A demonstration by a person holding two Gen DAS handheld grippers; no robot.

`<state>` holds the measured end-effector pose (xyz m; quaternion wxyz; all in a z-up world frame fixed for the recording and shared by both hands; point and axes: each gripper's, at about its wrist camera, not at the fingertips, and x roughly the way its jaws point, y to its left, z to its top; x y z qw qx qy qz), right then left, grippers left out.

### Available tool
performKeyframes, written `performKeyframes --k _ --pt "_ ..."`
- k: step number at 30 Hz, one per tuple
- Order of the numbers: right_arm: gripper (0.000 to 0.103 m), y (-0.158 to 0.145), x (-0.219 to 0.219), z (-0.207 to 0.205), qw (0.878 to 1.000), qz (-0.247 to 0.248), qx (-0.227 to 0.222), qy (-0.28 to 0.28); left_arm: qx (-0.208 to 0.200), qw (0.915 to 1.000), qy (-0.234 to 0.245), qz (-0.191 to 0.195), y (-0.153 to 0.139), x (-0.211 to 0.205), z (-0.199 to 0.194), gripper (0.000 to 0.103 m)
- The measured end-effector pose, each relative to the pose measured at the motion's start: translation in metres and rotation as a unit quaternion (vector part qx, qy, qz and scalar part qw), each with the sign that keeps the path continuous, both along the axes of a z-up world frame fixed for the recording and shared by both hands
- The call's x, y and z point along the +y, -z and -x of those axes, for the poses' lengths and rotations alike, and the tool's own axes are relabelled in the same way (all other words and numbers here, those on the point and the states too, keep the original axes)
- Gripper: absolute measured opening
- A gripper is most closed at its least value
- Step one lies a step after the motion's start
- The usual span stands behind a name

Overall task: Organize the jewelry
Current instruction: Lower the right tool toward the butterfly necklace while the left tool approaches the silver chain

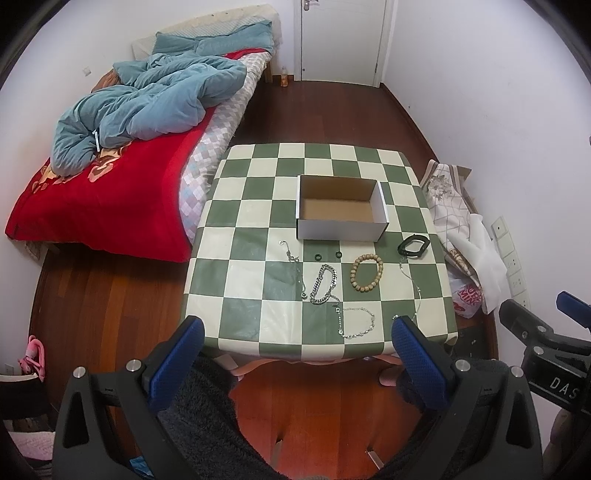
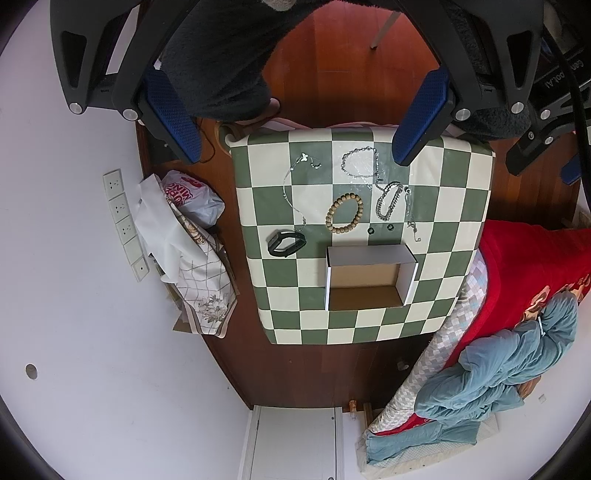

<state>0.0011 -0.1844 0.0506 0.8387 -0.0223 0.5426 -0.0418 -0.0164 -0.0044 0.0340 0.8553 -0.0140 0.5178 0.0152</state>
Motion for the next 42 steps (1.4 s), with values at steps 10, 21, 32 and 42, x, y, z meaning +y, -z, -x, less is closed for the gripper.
performKeyframes --k 10,21,32,42 --pt "0.103 -0.001 -0.006 -0.001 1.000 -0.001 -0.003 0.001 0.000 1.0000 0.000 0.001 0.001 -0.002 0.001 0.103" --pt "0.103 0.073 -0.031 -0.030 0.998 0.016 0.041 0.050 0.047 0.9976 0.001 -0.051 0.088 -0.008 -0.044 0.103" --pt "0.103 0.190 -0.054 -0.065 0.988 0.028 0.126 0.081 0.114 0.9915 0.048 -0.042 0.169 -0.033 -0.075 0.103" --pt "0.103 0.245 -0.068 -0.072 0.981 0.026 0.170 0.094 0.161 0.9828 0.085 -0.029 0.221 -0.059 -0.082 0.103"
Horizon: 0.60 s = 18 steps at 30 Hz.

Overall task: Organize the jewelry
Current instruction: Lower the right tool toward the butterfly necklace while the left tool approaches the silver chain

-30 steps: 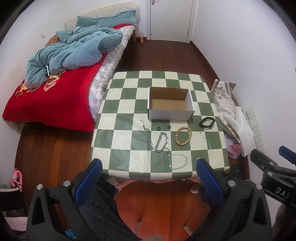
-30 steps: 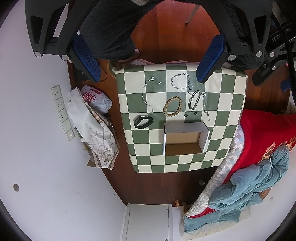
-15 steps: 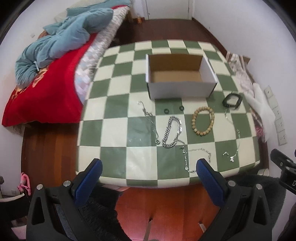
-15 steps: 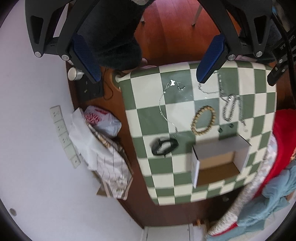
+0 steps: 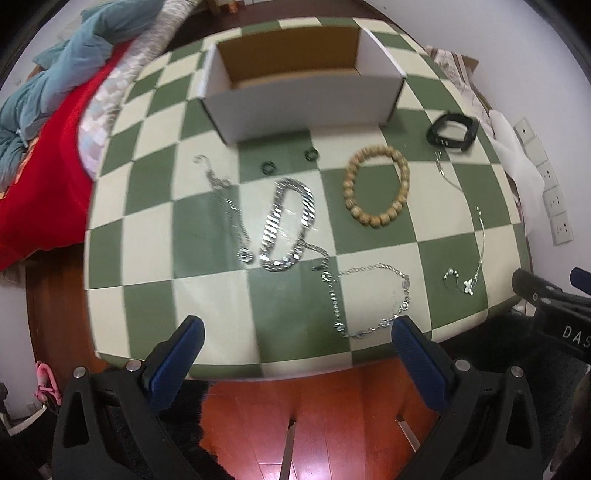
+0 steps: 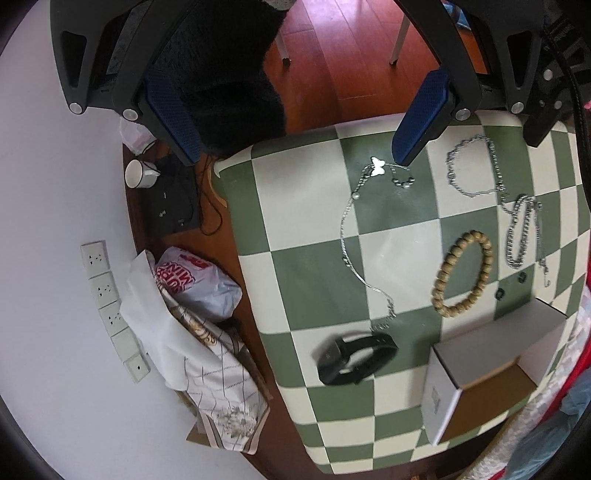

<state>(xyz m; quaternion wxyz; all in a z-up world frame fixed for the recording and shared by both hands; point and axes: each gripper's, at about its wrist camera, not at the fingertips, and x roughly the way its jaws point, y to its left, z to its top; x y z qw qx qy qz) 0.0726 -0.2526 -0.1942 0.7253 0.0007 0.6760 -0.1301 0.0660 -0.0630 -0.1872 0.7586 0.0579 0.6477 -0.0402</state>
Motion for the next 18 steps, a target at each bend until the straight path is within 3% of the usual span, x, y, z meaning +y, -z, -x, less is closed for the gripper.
performKeyframes --k 7,14,18 --pt "0.102 0.022 -0.019 0.002 1.000 -0.020 0.016 0.018 0.030 0.9994 0.009 0.011 0.029 -0.017 -0.004 0.100" --pt "0.090 0.042 -0.028 -0.001 0.998 -0.047 0.026 0.026 0.062 0.9972 -0.005 0.041 0.052 -0.023 -0.011 0.088" --pt "0.090 0.048 -0.028 -0.004 0.998 -0.062 0.019 0.028 0.049 0.9981 -0.003 0.039 0.052 -0.026 -0.012 0.088"
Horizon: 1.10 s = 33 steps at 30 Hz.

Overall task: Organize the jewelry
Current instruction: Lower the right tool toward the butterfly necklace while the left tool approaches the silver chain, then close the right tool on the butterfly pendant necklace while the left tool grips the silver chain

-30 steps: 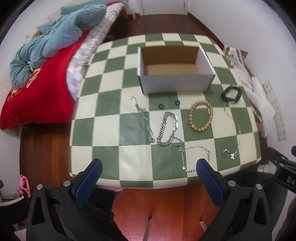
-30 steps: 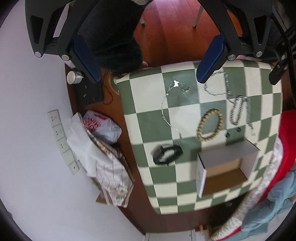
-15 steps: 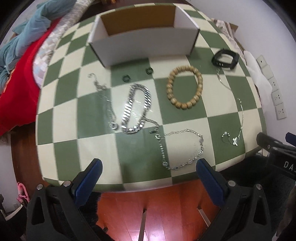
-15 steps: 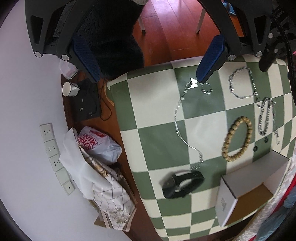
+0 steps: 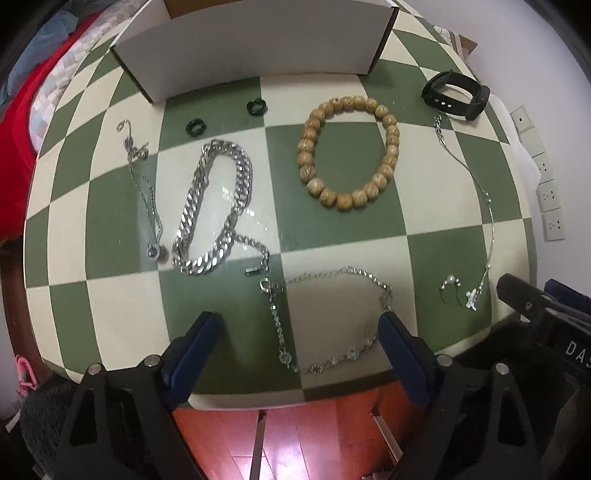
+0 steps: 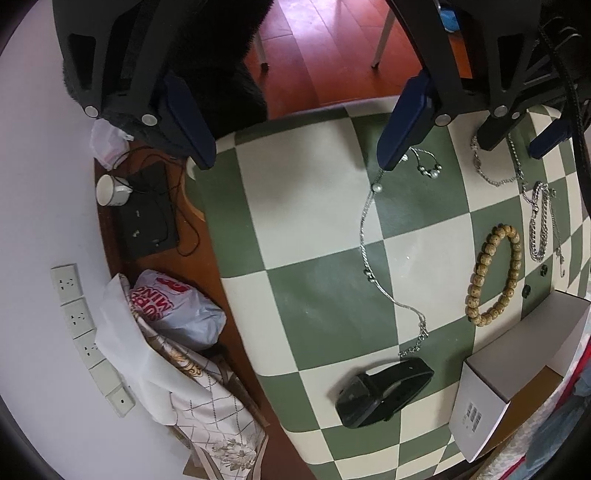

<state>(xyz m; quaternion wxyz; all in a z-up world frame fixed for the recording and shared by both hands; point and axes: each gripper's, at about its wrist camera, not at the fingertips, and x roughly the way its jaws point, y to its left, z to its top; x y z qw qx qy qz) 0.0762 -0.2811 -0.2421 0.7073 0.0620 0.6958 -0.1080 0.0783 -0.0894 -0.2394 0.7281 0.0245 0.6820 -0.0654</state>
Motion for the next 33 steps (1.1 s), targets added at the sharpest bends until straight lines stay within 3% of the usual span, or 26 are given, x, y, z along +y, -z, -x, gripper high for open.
performKeyframes --k 3,6,8,13,18,24,27,29,33 --pt "0.087 0.005 0.001 -0.004 1.000 -0.010 -0.001 0.001 -0.008 0.9999 0.005 -0.006 0.000 -0.002 -0.002 0.086" --pt "0.084 0.009 0.005 -0.007 1.000 -0.016 -0.004 0.002 -0.019 0.9995 0.013 -0.021 -0.005 -0.004 -0.006 0.077" --pt "0.081 0.013 0.007 -0.010 1.000 -0.020 -0.005 0.002 -0.028 0.9993 0.014 -0.020 -0.009 -0.004 -0.007 0.067" --pt "0.080 0.015 0.016 -0.014 1.000 -0.010 -0.016 0.000 -0.040 0.9988 0.020 -0.020 -0.017 0.001 -0.004 0.021" --pt "0.076 0.013 0.024 -0.015 1.000 -0.007 -0.027 -0.004 -0.044 0.9984 0.023 -0.026 -0.020 0.003 -0.006 0.006" --pt "0.062 0.009 0.035 -0.015 0.999 -0.005 -0.042 -0.018 -0.049 0.9978 0.025 -0.036 -0.021 0.005 -0.009 0.003" --pt "0.048 0.006 0.043 -0.015 0.998 -0.005 -0.049 -0.029 -0.051 0.9976 0.024 -0.041 -0.022 0.010 -0.008 0.002" --pt "0.026 0.004 0.047 -0.015 0.998 -0.003 -0.054 -0.033 -0.050 0.9976 0.021 -0.042 -0.022 0.017 -0.008 0.002" --pt "0.006 0.004 0.054 -0.017 0.998 0.000 -0.054 -0.044 -0.049 0.9977 0.014 -0.044 -0.021 0.026 -0.008 0.002"
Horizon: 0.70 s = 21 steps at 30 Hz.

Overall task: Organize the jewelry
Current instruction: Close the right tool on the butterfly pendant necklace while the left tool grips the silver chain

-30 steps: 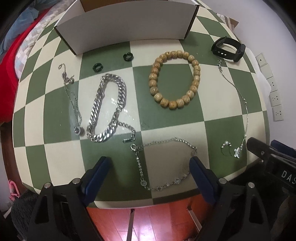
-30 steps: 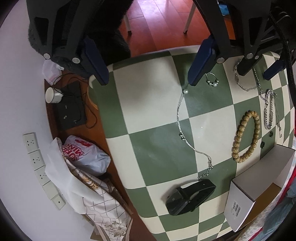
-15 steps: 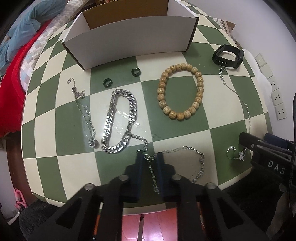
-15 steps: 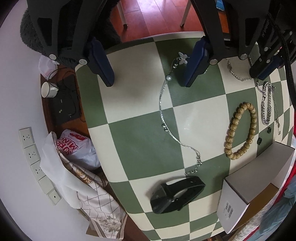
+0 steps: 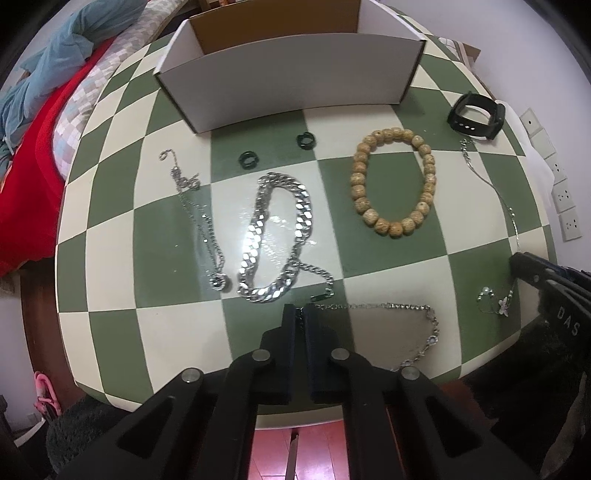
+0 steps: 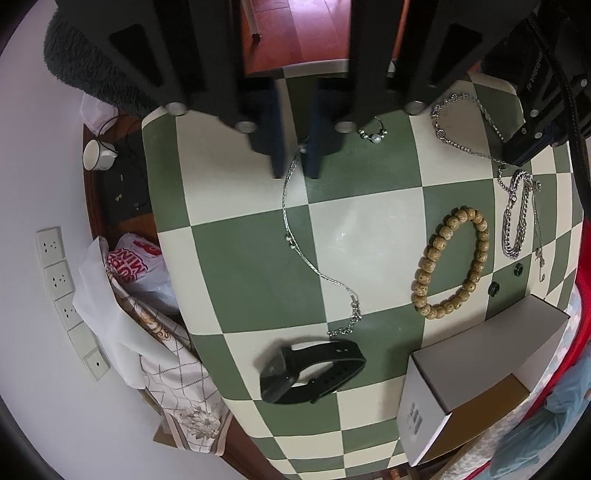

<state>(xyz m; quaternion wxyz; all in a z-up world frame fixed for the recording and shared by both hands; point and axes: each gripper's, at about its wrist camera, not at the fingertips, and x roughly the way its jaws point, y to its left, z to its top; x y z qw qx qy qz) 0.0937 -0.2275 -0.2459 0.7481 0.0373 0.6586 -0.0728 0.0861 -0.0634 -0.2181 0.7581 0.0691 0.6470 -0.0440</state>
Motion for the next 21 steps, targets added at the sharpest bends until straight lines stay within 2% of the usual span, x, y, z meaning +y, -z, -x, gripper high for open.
performKeyframes --k 2,9,15,19,21 --pt "0.000 0.000 -0.002 -0.001 1.000 -0.001 -0.001 -0.001 0.001 1.0000 -0.003 0.001 0.000 0.012 0.000 0.001" --pt "0.000 -0.005 -0.024 0.001 0.996 -0.069 -0.013 0.048 -0.005 0.9999 -0.015 0.002 -0.006 0.035 0.000 0.000" --pt "0.000 -0.028 -0.033 0.008 0.991 -0.103 -0.044 0.072 -0.020 0.9994 -0.023 0.014 -0.022 0.046 -0.004 0.000" --pt "0.000 -0.037 -0.032 0.007 0.989 -0.126 -0.047 0.059 -0.031 0.9991 -0.023 0.019 -0.028 0.045 -0.016 0.000" --pt "0.001 -0.033 -0.021 0.003 0.991 -0.129 -0.032 0.019 -0.033 0.9990 -0.023 0.019 -0.029 0.043 -0.017 0.000"
